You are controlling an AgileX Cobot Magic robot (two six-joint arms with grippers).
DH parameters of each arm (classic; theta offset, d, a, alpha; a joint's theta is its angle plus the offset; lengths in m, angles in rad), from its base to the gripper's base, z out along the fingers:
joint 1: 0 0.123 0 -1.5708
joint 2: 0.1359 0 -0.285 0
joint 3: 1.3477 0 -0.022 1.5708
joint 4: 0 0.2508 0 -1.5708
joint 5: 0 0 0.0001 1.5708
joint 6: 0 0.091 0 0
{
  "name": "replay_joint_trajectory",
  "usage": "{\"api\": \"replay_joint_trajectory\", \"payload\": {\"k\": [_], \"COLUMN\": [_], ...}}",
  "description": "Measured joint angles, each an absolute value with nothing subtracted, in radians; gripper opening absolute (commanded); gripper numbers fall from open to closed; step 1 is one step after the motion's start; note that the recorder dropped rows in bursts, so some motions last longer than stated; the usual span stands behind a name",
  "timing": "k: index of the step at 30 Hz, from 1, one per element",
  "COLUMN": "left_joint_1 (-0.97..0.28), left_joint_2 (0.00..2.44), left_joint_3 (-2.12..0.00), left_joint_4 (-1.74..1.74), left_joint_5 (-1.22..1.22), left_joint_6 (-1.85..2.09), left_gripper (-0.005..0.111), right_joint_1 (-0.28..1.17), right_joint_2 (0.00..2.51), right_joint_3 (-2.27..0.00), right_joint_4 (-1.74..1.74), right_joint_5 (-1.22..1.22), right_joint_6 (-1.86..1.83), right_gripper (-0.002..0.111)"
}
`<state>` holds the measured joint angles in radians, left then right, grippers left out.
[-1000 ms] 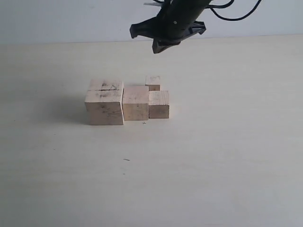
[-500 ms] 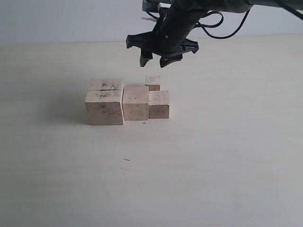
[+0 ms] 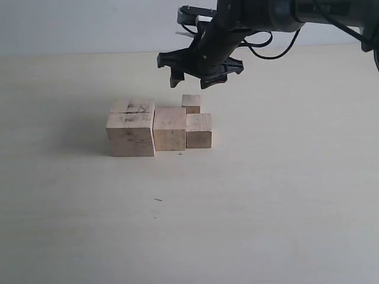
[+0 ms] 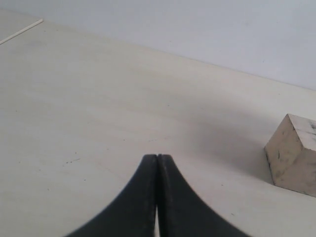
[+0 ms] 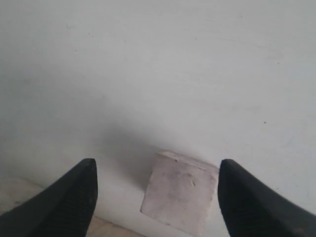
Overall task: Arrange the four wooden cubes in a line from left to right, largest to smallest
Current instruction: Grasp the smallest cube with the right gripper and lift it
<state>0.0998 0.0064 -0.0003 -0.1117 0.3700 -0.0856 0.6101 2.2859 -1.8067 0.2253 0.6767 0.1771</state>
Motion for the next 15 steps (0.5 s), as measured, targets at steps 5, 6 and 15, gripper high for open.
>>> {"api": "replay_joint_trajectory", "payload": {"k": [5,6,15], "left_joint_1": [0.100,0.100,0.100], "left_joint_2": [0.006,0.006,0.006], "left_joint_3": [0.000,0.000,0.000], "left_joint_4": [-0.112,-0.112,-0.112], "left_joint_5": [0.370,0.370,0.370], "left_joint_6": [-0.086,-0.086,-0.086], "left_gripper": [0.000,0.000,0.000], "right_joint_1": [0.610,0.610,0.610], "right_joint_2": [2.327,2.340,2.359], "right_joint_3": [-1.807,-1.807,-1.807], "right_joint_4": [0.218,0.206,0.189], "right_joint_5": [0.667,0.664,0.634], "right_joint_6": [0.244,0.259,0.288], "right_gripper": [0.066,0.065,0.043]}}
